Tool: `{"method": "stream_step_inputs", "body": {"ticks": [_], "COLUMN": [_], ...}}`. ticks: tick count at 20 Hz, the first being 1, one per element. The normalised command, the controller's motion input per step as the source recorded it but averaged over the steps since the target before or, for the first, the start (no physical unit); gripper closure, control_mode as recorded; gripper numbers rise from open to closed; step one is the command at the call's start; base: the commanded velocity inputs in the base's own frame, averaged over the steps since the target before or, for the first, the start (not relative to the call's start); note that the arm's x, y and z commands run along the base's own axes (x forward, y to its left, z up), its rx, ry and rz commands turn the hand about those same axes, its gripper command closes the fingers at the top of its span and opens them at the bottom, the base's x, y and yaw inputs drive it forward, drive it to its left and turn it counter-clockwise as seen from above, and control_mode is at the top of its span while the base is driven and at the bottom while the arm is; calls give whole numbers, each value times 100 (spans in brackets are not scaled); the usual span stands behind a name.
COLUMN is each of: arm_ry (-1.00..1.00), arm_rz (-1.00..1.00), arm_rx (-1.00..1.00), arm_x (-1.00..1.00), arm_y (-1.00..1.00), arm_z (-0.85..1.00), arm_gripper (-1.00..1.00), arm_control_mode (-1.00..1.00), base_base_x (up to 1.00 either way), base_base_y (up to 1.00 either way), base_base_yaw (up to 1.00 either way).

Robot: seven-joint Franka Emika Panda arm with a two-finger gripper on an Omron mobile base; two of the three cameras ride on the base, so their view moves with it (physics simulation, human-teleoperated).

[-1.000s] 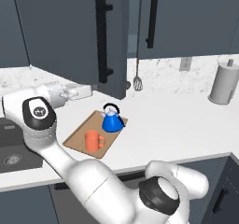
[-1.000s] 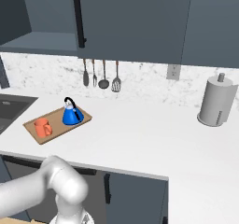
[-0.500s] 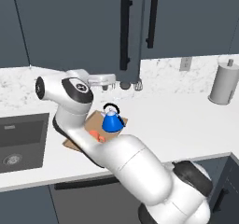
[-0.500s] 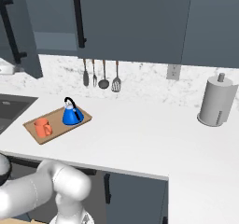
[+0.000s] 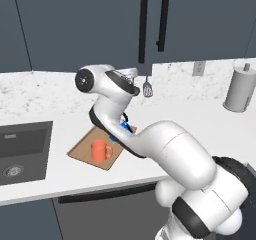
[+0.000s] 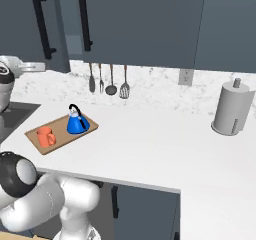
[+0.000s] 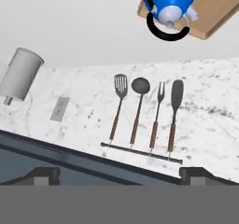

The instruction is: Pick the kettle from the counter and place it on the tray. Then pick the mug from the cabinet and place it on the tray. Then close the cabinet doors.

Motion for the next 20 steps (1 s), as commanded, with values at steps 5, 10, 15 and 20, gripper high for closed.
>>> {"method": "stream_step_inputs", "body": {"ticks": [5, 10, 15, 20], "arm_ry": [-1, 0, 0, 0], "arm_rz": [43, 42, 39, 36], "arm_rx": [14, 12, 9, 6], "arm_x": [85, 84, 82, 67], "arm_y": [-43, -30, -18, -12], "arm_z": [0, 0, 0, -10], "arm_gripper": [-100, -100, -100, -100], "arm_control_mode": [-100, -100, -100, -100], "base_base_x": [0, 0, 0, 0], "base_base_y": [0, 0, 0, 0], "base_base_yaw": [0, 0, 0, 0]}}
